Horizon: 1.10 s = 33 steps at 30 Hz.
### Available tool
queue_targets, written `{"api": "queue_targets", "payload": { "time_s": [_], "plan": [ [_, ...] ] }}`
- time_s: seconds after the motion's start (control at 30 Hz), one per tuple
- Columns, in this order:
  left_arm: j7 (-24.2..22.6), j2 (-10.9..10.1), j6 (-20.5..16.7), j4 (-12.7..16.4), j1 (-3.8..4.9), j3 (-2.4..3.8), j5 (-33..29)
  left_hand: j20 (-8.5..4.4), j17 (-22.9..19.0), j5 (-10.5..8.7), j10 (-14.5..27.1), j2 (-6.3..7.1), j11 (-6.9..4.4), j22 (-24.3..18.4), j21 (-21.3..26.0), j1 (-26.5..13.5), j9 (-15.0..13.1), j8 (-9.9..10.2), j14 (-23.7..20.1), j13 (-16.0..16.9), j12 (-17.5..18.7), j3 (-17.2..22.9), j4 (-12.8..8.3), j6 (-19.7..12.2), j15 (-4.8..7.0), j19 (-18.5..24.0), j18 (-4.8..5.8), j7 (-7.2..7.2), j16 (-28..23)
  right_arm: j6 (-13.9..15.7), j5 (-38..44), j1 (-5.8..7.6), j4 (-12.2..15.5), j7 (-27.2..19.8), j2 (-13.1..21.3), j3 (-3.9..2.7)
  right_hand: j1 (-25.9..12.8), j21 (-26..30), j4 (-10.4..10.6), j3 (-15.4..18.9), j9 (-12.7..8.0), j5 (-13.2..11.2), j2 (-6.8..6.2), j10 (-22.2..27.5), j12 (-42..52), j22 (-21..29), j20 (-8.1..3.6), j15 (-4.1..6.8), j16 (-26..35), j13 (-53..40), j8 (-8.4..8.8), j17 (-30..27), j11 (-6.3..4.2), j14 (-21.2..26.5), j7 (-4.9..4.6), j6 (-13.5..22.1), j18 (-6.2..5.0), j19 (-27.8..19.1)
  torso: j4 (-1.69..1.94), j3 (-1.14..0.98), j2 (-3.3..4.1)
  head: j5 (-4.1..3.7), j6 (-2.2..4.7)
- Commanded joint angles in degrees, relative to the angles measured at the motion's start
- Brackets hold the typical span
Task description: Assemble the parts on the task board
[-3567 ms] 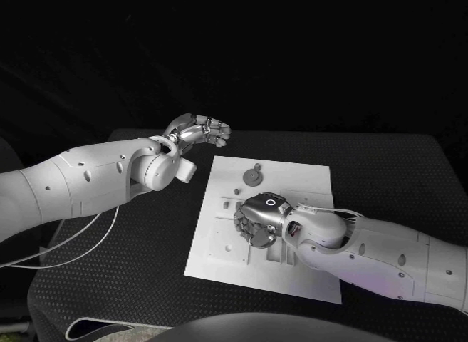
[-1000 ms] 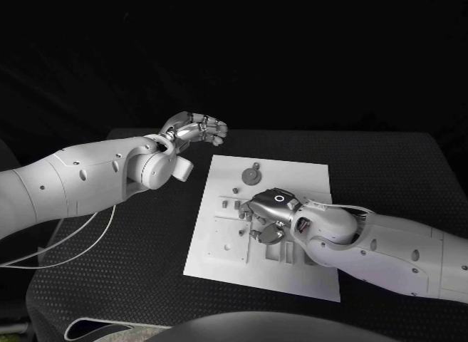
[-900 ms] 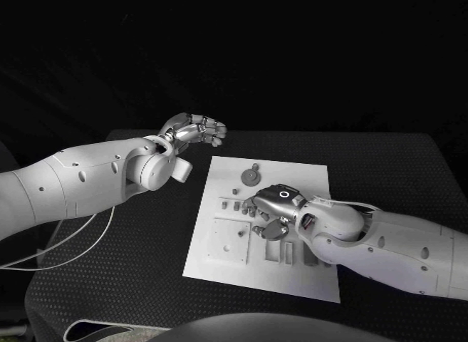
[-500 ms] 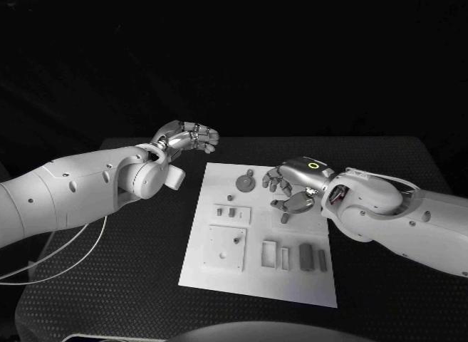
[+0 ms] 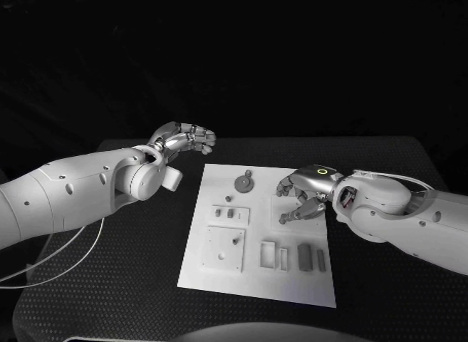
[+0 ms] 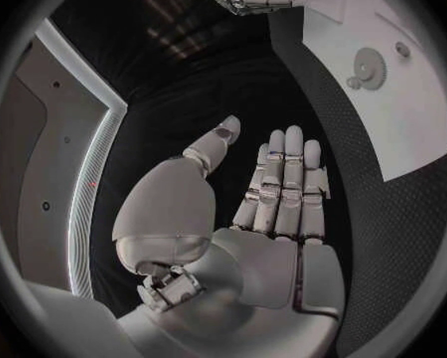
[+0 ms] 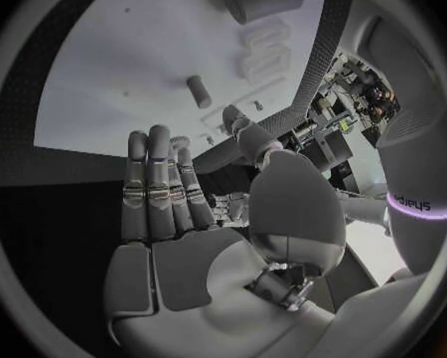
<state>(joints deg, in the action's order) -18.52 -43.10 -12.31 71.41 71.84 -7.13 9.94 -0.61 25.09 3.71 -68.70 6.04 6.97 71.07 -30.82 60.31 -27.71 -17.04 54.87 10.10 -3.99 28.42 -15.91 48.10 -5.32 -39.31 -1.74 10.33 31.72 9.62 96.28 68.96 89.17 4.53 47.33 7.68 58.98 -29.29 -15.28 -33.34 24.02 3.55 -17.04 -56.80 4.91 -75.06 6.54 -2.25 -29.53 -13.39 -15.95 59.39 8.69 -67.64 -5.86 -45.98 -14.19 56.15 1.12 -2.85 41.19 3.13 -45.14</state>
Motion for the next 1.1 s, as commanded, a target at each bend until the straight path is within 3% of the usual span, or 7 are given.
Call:
{"api": "queue_targets", "payload": {
  "time_s": [0.03,0.27,0.5,0.7,0.87,0.9,1.1],
  "plan": [
    [-0.59,0.04,0.56,0.08,0.07,0.05,-0.28,0.29,0.11,-0.12,0.39,0.16,0.10,0.07,0.20,-0.08,0.03,0.27,0.30,-0.06,-0.03,-0.09,0.16,-0.21,-0.09,-0.22,-0.41,-0.01,-0.27,-4.34,1.79,-0.19,0.07,1.53,0.14,0.19,-0.45,-0.11,0.09,0.68,0.13,-0.16,-0.04,0.75,0.70,-1.08,0.06,-0.04,-0.62,0.33,-0.20,0.13,0.01,0.61,0.02,0.39,-0.81,-0.55,-0.02,0.02,0.01,0.01,-0.06],
    [-0.58,0.09,0.59,0.03,0.07,0.05,-0.28,0.29,0.15,-0.12,0.39,0.16,0.10,0.08,0.22,-0.08,0.03,0.26,0.31,-0.07,-0.03,-0.09,0.17,-0.22,-0.09,-0.22,-0.41,-0.01,-0.30,-3.38,2.82,-1.26,-0.49,1.36,-0.50,0.42,0.27,-0.46,1.10,0.22,0.48,-0.24,0.19,0.61,2.34,-1.06,-0.10,0.39,-1.73,0.69,-1.07,0.06,-0.45,0.85,-0.27,-0.27,-0.81,-0.34,0.11,0.07,-0.02,-0.01,-0.11],
    [-0.40,0.12,0.39,-0.02,0.07,0.05,-0.28,0.28,0.27,-0.10,0.41,0.12,0.11,0.13,0.24,-0.05,0.07,0.32,0.37,-0.09,-0.02,-0.05,0.19,-0.37,-0.07,-0.27,-0.42,0.04,-0.36,-2.54,2.82,-2.16,-0.42,0.12,-1.24,0.42,3.69,-1.09,4.20,-5.79,1.07,-0.78,0.29,-3.28,6.81,-1.02,-0.46,2.08,-3.17,0.29,-2.88,-0.54,-2.41,0.34,0.13,-2.73,-0.81,0.35,0.17,0.06,0.00,0.26,-0.45],
    [-0.37,0.04,0.39,0.02,0.07,0.05,-0.28,0.27,0.34,-0.10,0.42,0.11,0.12,0.16,0.25,-0.07,0.08,0.32,0.42,-0.11,-0.03,-0.04,0.22,-0.42,-0.06,-0.30,-0.42,0.06,-0.37,-2.08,3.55,-2.60,-0.86,-0.14,-1.73,0.42,5.95,-2.07,4.85,-8.80,1.69,-0.78,2.38,-7.26,9.89,-1.18,-0.92,2.85,-4.17,-0.49,-4.53,-0.76,-3.35,-0.50,-1.22,-5.57,-0.81,1.19,0.12,0.11,0.03,0.20,-0.57],
    [-0.39,0.03,0.45,0.06,0.07,0.05,-0.28,0.27,0.36,-0.10,0.42,0.10,0.12,0.17,0.25,-0.08,0.08,0.32,0.44,-0.11,-0.03,-0.04,0.24,-0.42,-0.06,-0.31,-0.42,0.07,-0.37,-2.10,4.06,-2.85,-0.73,-0.32,-2.02,0.41,6.22,-2.20,4.78,-9.00,1.78,-0.78,2.72,-7.89,10.25,-1.20,-0.99,2.94,-4.30,-0.63,-4.78,-0.77,-3.45,-0.66,-1.33,-6.03,-0.81,1.30,0.11,0.09,0.02,0.26,-0.79],
    [-0.38,0.02,0.45,0.07,0.07,0.05,-0.28,0.27,0.37,-0.10,0.41,0.09,0.12,0.17,0.25,-0.08,0.08,0.32,0.45,-0.11,-0.03,-0.04,0.24,-0.42,-0.05,-0.32,-0.42,0.07,-0.38,-2.06,4.06,-2.86,-0.76,-0.41,-2.13,0.41,7.33,-2.63,4.58,-10.16,2.09,-0.87,4.23,-9.44,11.11,-1.25,-1.25,3.31,-4.80,-0.98,-5.60,-0.68,-3.88,-1.33,-1.17,-7.59,-0.81,1.85,0.11,0.09,0.02,0.26,-0.79],
    [-0.38,-0.04,0.48,0.06,0.07,0.05,-0.28,0.27,0.43,-0.10,0.41,0.07,0.12,0.19,0.25,-0.11,0.08,0.31,0.49,-0.12,-0.04,-0.04,0.28,-0.44,-0.04,-0.34,-0.42,0.08,-0.39,-1.51,4.90,-3.07,-1.32,-0.36,-2.68,0.41,7.16,-3.29,4.34,-11.03,2.12,-0.78,4.64,-10.47,11.61,-1.21,-1.44,3.54,-5.22,-1.09,-5.95,-0.80,-4.09,-1.62,-1.07,-8.64,-0.81,2.28,0.09,0.12,-0.01,0.25,-0.93]
  ]
}}
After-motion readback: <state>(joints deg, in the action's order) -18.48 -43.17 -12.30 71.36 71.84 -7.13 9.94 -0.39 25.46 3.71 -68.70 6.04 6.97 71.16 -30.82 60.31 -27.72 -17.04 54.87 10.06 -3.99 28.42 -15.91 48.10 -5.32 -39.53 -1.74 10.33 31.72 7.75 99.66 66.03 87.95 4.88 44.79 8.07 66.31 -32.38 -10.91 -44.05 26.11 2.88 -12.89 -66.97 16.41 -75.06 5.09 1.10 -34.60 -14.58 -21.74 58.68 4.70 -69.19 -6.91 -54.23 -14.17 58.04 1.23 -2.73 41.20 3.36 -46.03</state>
